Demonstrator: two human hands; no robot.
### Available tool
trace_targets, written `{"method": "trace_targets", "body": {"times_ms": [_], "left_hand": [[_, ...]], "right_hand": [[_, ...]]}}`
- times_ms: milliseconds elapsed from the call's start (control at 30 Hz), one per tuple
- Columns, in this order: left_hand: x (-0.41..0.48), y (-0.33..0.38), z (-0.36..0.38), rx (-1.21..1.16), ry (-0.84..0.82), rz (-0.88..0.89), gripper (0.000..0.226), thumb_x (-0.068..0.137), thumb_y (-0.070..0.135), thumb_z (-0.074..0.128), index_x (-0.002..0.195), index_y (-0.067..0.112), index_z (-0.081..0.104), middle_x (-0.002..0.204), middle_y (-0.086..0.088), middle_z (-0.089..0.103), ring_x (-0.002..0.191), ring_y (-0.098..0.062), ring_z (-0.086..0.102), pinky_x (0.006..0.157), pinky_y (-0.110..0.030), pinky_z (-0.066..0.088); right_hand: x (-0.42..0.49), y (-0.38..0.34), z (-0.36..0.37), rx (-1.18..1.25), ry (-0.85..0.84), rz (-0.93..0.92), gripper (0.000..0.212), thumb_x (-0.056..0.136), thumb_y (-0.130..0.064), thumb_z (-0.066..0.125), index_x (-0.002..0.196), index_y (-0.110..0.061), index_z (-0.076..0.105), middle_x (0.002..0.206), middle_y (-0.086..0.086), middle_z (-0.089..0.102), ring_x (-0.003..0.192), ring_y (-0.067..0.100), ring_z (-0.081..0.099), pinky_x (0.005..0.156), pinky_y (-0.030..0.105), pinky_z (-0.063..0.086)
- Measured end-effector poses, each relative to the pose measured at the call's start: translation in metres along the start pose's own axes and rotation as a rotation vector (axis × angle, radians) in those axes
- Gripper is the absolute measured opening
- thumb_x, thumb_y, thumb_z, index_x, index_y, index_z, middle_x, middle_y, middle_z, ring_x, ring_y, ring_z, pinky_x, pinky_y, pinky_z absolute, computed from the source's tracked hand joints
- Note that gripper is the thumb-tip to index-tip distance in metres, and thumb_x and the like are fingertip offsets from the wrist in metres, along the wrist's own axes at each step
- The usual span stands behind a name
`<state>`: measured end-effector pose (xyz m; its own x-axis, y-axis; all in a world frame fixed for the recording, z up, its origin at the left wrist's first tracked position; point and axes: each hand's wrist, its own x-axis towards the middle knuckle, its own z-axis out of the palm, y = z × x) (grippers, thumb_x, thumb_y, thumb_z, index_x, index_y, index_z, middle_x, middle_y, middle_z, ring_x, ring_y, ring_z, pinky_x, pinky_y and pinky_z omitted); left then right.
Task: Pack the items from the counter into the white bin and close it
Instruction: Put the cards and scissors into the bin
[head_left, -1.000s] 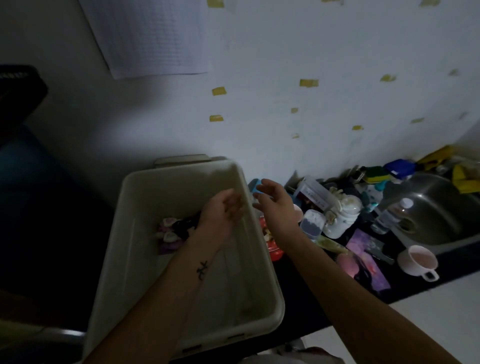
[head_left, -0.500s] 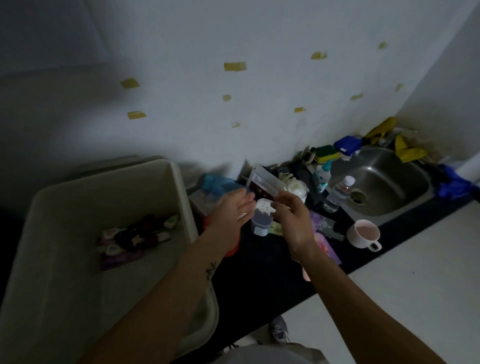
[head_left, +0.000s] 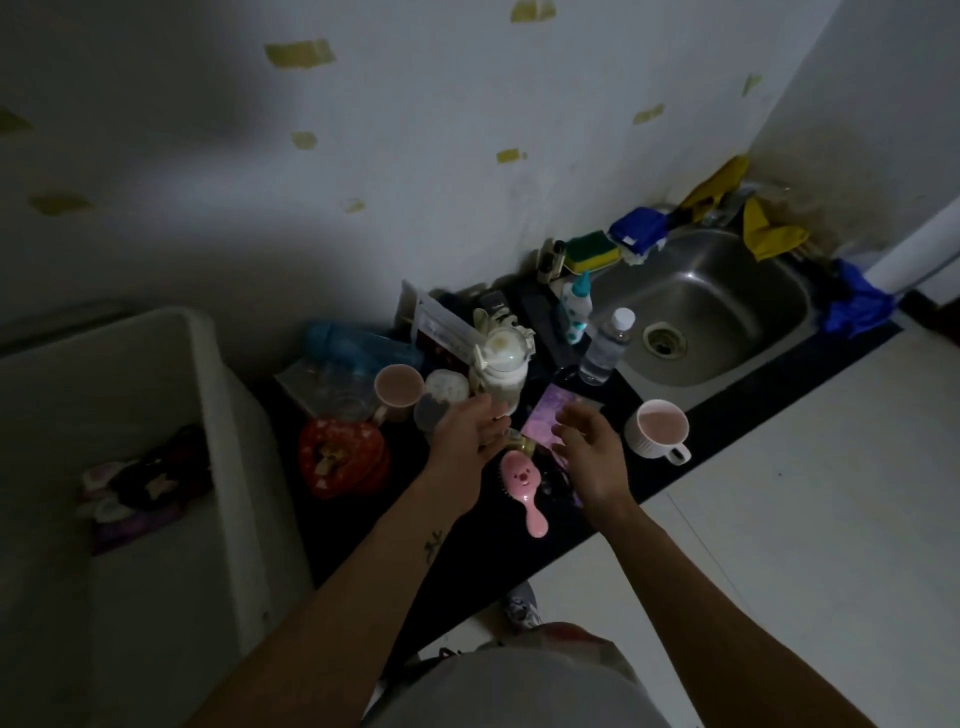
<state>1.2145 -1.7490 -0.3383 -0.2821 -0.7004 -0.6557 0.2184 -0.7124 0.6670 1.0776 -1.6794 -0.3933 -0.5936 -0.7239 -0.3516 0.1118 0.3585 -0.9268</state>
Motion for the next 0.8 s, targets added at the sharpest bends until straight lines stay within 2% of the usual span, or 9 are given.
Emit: {"method": "trace_targets", "body": {"times_ms": [100,167,267,367,433,533,633,700,800], "left_hand": [[0.013,-0.018,0.012,0.006,0.024,-0.015,0.014,0.094,0.005,0.052,0.091,0.014,0.062,0.09,-0.008,0.065,0.085,-0.021,0.06,0.076,-0.031,0.046],[0.022,-0.029,0.017,0.001,0.045,-0.035,0.014,0.095,0.005,0.05,0.092,0.014,0.06,0.088,-0.006,0.065,0.082,-0.02,0.059,0.074,-0.03,0.045],[0.032,-0.045,0.021,-0.003,0.086,-0.067,0.013,0.096,0.005,0.05,0.093,0.012,0.06,0.078,-0.004,0.067,0.075,-0.016,0.061,0.067,-0.027,0.045],[0.042,-0.062,0.026,0.015,0.129,-0.088,0.015,0.092,0.003,0.052,0.084,0.01,0.062,0.081,-0.006,0.062,0.073,-0.015,0.057,0.065,-0.026,0.043],[0.048,-0.073,0.029,0.014,0.131,-0.096,0.012,0.093,0.003,0.052,0.09,0.007,0.063,0.091,-0.011,0.061,0.079,-0.018,0.057,0.069,-0.028,0.044],[0.054,-0.09,0.033,0.022,0.134,-0.092,0.013,0.096,0.009,0.053,0.106,0.008,0.062,0.103,-0.008,0.067,0.095,-0.019,0.064,0.084,-0.031,0.051],[0.056,-0.101,0.035,0.035,0.131,-0.087,0.024,0.098,0.014,0.052,0.119,0.005,0.06,0.109,-0.008,0.067,0.101,-0.02,0.064,0.084,-0.03,0.052],[0.057,-0.105,0.037,0.046,0.142,-0.1,0.027,0.098,0.017,0.052,0.123,0.007,0.058,0.115,-0.009,0.066,0.104,-0.02,0.063,0.082,-0.028,0.052],[0.059,-0.111,0.042,0.049,0.138,-0.111,0.025,0.099,0.016,0.049,0.123,0.012,0.056,0.116,-0.008,0.065,0.104,-0.019,0.063,0.08,-0.028,0.052]], "right_hand": [[0.014,0.017,-0.02,-0.029,0.002,0.049,0.029,0.091,-0.006,0.055,0.101,-0.032,0.061,0.109,-0.002,0.067,0.105,0.019,0.065,0.1,0.048,0.05],[0.023,0.026,-0.031,-0.057,-0.009,0.075,0.029,0.09,-0.005,0.054,0.103,-0.03,0.061,0.109,-0.005,0.066,0.109,0.02,0.063,0.102,0.048,0.048],[0.032,0.039,-0.044,-0.092,-0.032,0.117,0.03,0.091,-0.002,0.05,0.11,-0.023,0.061,0.113,0.003,0.066,0.107,0.021,0.062,0.101,0.046,0.049],[0.04,0.05,-0.053,-0.146,-0.106,0.143,0.03,0.092,-0.004,0.052,0.12,-0.012,0.06,0.119,0.008,0.066,0.107,0.02,0.063,0.099,0.042,0.05],[0.044,0.058,-0.057,-0.185,-0.131,0.154,0.033,0.093,-0.01,0.057,0.127,-0.011,0.057,0.122,0.006,0.064,0.11,0.019,0.062,0.101,0.04,0.049],[0.047,0.068,-0.06,-0.259,-0.158,0.147,0.039,0.094,-0.029,0.062,0.128,-0.012,0.057,0.112,-0.001,0.065,0.097,0.005,0.063,0.084,0.022,0.05],[0.052,0.08,-0.06,-0.408,-0.16,0.086,0.039,0.094,-0.036,0.06,0.125,-0.013,0.058,0.095,-0.007,0.063,0.072,-0.009,0.058,0.059,0.005,0.041],[0.058,0.085,-0.059,-0.518,-0.165,0.049,0.032,0.093,-0.026,0.061,0.12,-0.007,0.062,0.094,0.001,0.066,0.07,0.0,0.062,0.058,0.008,0.045],[0.067,0.091,-0.056,-0.667,-0.168,-0.006,0.025,0.088,-0.018,0.061,0.106,-0.005,0.069,0.096,0.013,0.071,0.086,0.026,0.068,0.079,0.037,0.055]]}}
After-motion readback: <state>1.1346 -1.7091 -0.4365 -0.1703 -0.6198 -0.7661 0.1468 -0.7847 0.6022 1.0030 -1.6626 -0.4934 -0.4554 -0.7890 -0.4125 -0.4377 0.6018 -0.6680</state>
